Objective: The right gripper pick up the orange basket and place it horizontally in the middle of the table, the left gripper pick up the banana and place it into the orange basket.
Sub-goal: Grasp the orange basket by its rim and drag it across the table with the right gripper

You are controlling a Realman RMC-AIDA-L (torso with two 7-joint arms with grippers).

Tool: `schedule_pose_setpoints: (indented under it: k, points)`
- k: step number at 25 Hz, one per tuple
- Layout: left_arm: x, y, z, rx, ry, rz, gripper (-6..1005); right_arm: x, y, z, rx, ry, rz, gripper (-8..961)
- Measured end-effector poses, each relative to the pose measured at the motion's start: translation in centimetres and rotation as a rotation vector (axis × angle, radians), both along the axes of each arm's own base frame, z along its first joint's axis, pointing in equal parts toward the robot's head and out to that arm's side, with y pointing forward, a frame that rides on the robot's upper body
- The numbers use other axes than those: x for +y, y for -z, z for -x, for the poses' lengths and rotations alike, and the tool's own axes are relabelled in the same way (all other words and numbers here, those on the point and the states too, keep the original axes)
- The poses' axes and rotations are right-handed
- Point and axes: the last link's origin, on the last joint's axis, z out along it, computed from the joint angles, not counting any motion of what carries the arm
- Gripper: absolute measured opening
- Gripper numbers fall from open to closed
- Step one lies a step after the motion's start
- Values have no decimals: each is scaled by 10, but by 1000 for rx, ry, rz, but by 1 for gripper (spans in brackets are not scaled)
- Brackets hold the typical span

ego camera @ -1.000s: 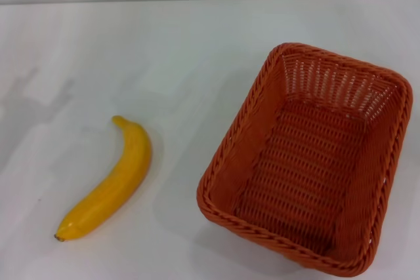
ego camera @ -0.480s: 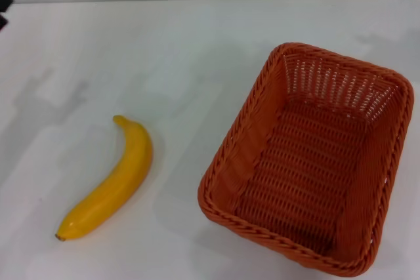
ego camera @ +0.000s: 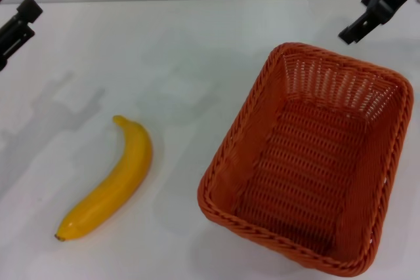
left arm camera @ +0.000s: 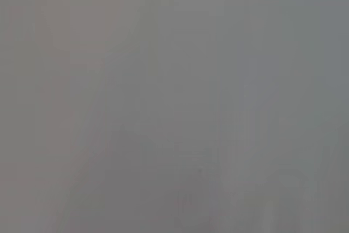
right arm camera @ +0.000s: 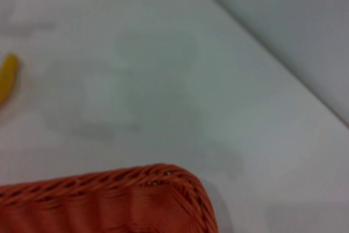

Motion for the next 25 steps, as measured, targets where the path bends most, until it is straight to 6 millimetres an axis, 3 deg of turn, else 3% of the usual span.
schedule_pose_setpoints:
  k: [7,8,11,18,25]
  points:
    - [-3,3,4,16,-9,-11,846,6,30,-5,-119,34,77,856]
    - [-5,2,6,22,-13,-18,846,8,42,-9,-172,43,99,856]
    - [-11,-2,16,36,-51,-52,846,10,53,-8,-217,36,106,856]
    - [-26,-16,48,20,-173,-165,845,17,72,-10,-284,34,127,857]
    - [-24,-21,50,38,-181,-188,846,8,82,-28,-308,83,176,857]
